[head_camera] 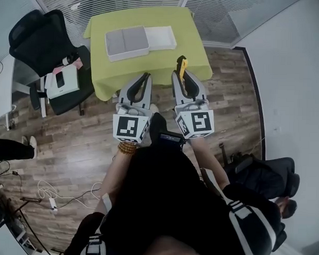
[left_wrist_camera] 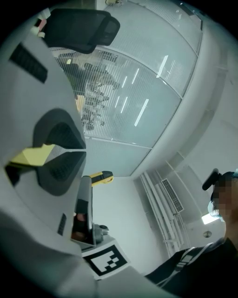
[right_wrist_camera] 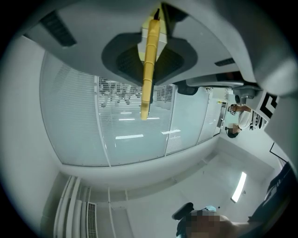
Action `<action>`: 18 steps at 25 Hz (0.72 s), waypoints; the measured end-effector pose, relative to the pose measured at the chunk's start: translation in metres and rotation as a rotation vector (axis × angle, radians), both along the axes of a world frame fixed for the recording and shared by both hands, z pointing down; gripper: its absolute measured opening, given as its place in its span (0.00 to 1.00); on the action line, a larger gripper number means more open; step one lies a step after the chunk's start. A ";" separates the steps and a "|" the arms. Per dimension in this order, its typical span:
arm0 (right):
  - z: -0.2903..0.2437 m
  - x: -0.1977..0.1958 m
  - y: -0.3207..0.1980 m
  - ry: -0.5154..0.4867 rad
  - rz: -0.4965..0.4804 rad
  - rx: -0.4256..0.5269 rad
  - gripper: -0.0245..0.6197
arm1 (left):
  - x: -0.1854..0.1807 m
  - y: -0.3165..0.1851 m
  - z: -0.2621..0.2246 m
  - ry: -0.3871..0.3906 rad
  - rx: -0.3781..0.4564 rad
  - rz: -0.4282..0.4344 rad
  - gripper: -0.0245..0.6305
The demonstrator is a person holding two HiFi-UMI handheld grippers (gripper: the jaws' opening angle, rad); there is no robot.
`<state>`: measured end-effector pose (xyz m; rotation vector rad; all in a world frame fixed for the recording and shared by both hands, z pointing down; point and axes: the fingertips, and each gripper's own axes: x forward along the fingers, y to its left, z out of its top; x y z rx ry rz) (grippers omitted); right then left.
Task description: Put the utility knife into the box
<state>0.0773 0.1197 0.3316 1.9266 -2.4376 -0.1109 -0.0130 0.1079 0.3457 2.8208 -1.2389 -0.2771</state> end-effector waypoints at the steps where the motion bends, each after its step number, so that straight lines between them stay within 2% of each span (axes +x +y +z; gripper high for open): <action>1: 0.000 0.002 -0.005 -0.003 -0.004 -0.004 0.14 | 0.004 -0.004 0.000 -0.002 0.002 0.008 0.08; 8: -0.005 0.019 -0.043 0.003 -0.027 0.001 0.14 | 0.032 -0.033 0.002 -0.012 0.003 0.046 0.08; 18: -0.002 0.059 -0.083 -0.050 -0.025 -0.013 0.14 | 0.075 -0.066 0.009 -0.046 -0.021 0.111 0.08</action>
